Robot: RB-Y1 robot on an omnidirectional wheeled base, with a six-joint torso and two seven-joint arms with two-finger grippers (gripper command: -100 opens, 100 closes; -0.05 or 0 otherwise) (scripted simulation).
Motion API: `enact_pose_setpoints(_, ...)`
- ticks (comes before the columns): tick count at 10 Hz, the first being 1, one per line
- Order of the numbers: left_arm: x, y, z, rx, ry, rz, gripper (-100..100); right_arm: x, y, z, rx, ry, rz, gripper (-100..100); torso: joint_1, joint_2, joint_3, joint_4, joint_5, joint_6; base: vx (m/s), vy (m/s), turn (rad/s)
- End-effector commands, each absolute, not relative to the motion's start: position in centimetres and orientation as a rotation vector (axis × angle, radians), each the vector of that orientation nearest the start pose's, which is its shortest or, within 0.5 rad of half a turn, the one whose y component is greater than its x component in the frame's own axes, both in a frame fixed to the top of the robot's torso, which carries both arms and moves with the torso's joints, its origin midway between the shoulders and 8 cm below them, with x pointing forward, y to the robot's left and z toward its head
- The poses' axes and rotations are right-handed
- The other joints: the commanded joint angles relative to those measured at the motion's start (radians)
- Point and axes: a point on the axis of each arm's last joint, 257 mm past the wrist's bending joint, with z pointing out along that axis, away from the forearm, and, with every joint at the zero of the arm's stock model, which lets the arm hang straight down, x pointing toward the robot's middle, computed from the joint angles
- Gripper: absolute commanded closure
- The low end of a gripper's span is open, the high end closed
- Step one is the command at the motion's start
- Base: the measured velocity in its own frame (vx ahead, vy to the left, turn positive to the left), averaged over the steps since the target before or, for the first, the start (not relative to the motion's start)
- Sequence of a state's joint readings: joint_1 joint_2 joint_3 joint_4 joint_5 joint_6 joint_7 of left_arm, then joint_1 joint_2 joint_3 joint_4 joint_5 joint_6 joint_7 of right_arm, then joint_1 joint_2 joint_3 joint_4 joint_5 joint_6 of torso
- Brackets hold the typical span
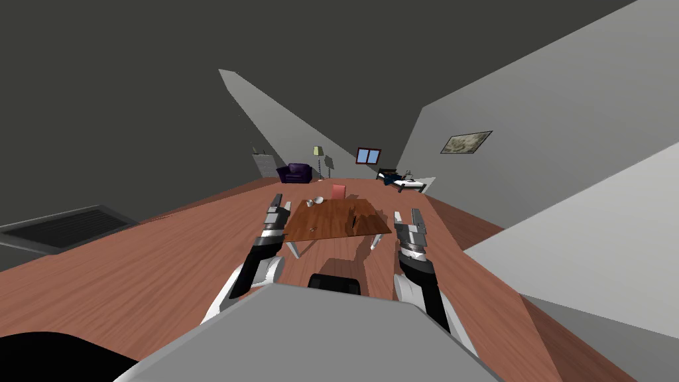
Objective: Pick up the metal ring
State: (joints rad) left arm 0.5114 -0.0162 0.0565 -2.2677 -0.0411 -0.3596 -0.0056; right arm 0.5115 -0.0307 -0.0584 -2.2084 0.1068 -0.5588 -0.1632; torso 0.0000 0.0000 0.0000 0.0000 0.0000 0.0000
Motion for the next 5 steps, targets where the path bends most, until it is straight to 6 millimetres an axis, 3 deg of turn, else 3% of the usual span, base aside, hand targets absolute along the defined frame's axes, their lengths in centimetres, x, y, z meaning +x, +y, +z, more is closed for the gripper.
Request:
enact_pose_setpoints(1, 36.7, 30.3, -1.8, -0.754, 0.765, -1.164, -100, 34.6, -28.5, -0.1, 0.645, 0.68, 1.324, 0, 0.0, 0.0, 0.0, 0.0, 0.0, 0.0, 0.002, 0.001, -0.033)
enact_pose_setpoints(5, 38.9, 31.1, -5.1, -0.761, 0.878, -1.132, -100, 34.6, -28.5, -0.1, 0.645, 0.68, 1.324, 0, 0.001, -0.001, 0.0, 0.0, 0.0, 0.0, 0.005, 0.009, -0.083)
